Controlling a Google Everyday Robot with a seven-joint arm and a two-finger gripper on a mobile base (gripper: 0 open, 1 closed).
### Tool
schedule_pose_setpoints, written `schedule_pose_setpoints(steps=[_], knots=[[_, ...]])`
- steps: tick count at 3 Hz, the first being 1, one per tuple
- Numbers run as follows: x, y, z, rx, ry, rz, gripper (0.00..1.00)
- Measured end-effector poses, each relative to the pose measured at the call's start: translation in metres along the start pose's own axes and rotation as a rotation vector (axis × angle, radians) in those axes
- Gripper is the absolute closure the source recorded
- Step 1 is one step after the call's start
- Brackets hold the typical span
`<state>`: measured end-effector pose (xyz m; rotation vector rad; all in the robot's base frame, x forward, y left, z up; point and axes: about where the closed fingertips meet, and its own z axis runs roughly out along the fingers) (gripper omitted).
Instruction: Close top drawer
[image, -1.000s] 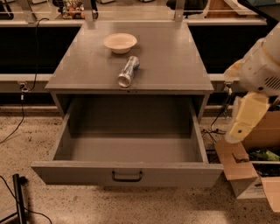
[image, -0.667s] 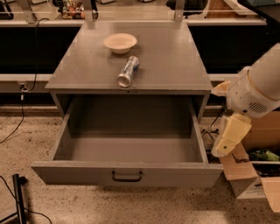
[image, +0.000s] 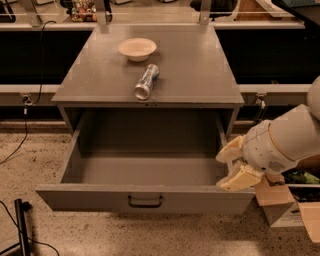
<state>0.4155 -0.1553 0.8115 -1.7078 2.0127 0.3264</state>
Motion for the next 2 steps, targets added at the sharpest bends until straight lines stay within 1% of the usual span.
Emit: schedule_pose_setpoints(steps=[1, 2], knots=[[-0.0013, -0.0011, -0.0031, 0.003, 0.008, -0.003, 0.72], [-0.0022, -0.0001, -0.0031, 0.003, 0.009, -0.005, 0.94]])
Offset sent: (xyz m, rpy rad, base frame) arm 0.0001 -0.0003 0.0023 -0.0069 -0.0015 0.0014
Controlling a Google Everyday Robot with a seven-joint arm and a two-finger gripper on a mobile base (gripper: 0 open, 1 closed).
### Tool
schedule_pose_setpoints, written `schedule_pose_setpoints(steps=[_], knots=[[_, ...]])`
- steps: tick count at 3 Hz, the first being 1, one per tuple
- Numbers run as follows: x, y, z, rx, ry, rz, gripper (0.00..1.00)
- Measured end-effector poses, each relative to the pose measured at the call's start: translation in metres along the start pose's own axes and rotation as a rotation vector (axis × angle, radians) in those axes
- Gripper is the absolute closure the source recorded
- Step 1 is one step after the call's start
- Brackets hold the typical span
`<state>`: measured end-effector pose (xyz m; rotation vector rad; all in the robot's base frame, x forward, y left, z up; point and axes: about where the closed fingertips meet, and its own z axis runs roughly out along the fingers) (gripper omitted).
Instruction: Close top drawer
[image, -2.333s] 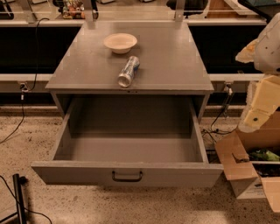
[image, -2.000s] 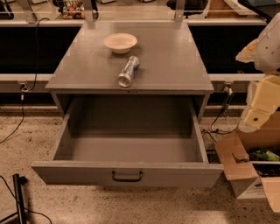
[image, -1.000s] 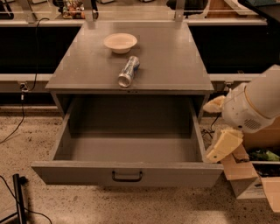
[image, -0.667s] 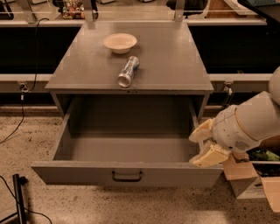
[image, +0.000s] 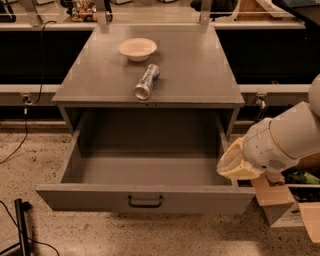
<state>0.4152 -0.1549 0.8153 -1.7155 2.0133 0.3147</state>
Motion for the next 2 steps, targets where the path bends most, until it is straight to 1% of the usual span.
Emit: schedule_pose_setpoints(steps=[1, 2], knots=[[-0.007, 0.029, 0.031, -0.067, -0.023, -0.004, 1.00], [-0.014, 0.074, 0.083, -0.141, -0.047, -0.017, 1.00]])
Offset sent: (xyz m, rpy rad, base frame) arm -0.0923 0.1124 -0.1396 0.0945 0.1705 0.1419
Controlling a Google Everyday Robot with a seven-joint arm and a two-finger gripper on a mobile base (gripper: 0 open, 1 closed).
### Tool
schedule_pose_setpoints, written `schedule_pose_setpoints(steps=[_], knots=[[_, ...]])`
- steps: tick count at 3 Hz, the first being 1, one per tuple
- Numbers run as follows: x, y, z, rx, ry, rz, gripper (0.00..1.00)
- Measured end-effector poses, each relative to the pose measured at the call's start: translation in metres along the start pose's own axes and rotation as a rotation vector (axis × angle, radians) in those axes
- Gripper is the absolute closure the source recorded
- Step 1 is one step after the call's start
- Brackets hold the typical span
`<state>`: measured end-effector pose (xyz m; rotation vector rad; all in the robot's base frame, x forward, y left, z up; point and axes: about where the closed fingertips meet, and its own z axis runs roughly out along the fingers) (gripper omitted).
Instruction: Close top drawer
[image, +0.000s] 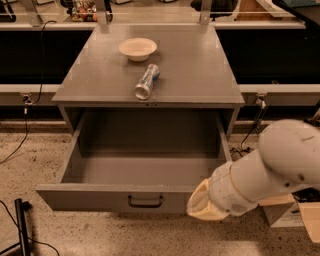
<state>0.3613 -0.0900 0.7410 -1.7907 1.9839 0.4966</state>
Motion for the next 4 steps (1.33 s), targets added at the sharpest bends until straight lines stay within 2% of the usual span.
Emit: schedule_pose_setpoints(steps=[1, 2, 3, 4], knots=[[0.007, 0.022, 0.042, -0.030, 0.020, 0.002, 1.00], [0.009, 0.024, 0.044, -0.029, 0.024, 0.004, 1.00], [0.016, 0.025, 0.055, -0.032, 0.007, 0.021, 1.00], [0.032, 0.025, 0.085, -0.032, -0.046, 0.056, 1.00]])
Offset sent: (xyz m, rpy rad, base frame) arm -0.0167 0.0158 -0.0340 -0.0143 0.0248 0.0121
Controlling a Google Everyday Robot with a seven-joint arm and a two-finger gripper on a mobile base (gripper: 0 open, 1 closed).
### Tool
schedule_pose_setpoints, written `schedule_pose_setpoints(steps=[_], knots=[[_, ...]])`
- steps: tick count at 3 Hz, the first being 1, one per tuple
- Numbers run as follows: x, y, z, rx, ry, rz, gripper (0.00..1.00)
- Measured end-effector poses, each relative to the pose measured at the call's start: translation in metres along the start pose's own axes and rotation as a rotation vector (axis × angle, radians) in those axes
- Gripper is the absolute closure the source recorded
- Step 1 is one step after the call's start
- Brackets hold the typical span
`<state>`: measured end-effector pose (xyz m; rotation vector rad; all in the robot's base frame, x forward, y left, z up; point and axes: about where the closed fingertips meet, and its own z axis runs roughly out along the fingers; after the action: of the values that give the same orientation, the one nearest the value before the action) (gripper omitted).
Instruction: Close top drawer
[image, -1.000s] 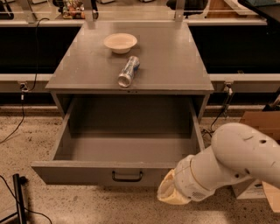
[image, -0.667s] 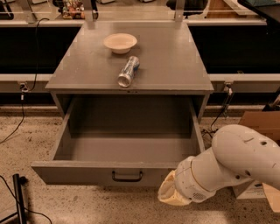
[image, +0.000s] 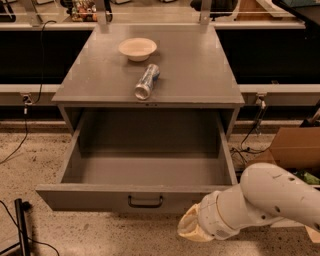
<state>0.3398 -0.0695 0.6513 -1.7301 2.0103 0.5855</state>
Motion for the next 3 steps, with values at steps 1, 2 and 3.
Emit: schedule_pose_setpoints(steps=[1, 2, 3], knots=[[0.015, -0.013, 0.027, 0.034, -0.082, 0.033, 1.00], [0.022, -0.024, 0.041, 0.068, -0.163, 0.037, 1.00], [0.025, -0.035, 0.044, 0.103, -0.209, 0.027, 1.00]])
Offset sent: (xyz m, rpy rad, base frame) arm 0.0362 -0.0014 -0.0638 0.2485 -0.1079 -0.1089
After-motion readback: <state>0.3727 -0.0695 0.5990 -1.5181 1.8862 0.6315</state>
